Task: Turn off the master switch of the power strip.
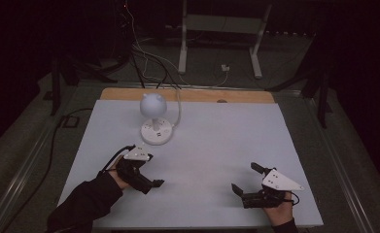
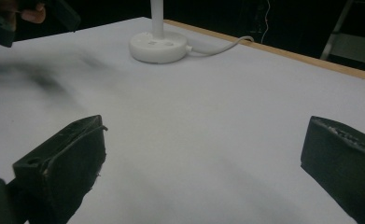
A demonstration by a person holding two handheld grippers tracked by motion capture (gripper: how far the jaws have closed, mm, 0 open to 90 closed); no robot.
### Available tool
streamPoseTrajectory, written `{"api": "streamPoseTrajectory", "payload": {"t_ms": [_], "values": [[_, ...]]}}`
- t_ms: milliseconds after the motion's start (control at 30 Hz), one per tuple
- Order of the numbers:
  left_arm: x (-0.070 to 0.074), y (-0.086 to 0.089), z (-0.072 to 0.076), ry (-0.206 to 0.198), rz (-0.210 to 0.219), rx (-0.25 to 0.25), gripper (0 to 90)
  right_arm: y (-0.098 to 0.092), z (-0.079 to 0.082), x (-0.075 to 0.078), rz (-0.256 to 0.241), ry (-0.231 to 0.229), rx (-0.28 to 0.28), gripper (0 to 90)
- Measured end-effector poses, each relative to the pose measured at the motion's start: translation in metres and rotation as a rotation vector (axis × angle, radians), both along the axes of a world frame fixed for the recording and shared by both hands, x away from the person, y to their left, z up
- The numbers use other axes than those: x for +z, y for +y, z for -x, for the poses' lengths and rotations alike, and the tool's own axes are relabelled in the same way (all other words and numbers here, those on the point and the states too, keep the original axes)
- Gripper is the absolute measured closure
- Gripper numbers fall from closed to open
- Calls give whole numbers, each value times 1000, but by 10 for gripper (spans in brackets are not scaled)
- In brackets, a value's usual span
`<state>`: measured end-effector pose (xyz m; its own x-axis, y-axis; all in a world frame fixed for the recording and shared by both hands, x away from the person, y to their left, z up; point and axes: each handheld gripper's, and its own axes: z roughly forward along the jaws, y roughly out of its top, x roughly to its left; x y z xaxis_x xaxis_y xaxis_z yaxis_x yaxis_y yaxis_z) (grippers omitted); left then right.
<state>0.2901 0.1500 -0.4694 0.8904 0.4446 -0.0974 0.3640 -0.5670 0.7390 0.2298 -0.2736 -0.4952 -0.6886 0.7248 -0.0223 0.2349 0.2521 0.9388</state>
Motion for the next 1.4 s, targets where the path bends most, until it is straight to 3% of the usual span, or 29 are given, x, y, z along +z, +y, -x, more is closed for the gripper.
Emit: {"api": "streamPoseTrajectory", "payload": {"t_ms": [367, 467, 667, 833, 967, 1033, 1200, 1400], "values": [[-14, 20, 18, 14, -20, 23, 4, 1, 0, 0, 5, 1, 1, 2], [-16, 26, 21, 17, 5, 35, 4, 0, 0, 0, 3, -1, 0, 2], [-19, 36, 33, -9, 20, 54, 4, 0, 0, 0, 5, -1, 2, 2], [-29, 44, 42, -33, 35, 40, 4, 0, 0, 0, 4, 0, 3, 2], [-39, 51, 49, -44, 17, 59, 4, 0, 0, 0, 4, 1, 4, 2], [-44, 54, 48, -28, 18, 71, 4, 1, 0, 0, 4, 4, 5, 2], [-44, 57, 45, -33, 63, 99, 4, 1, 0, 0, 4, 2, 9, 2], [-45, 56, 44, -35, 54, 99, 4, 1, 0, 0, 6, 4, 12, 2]]}}
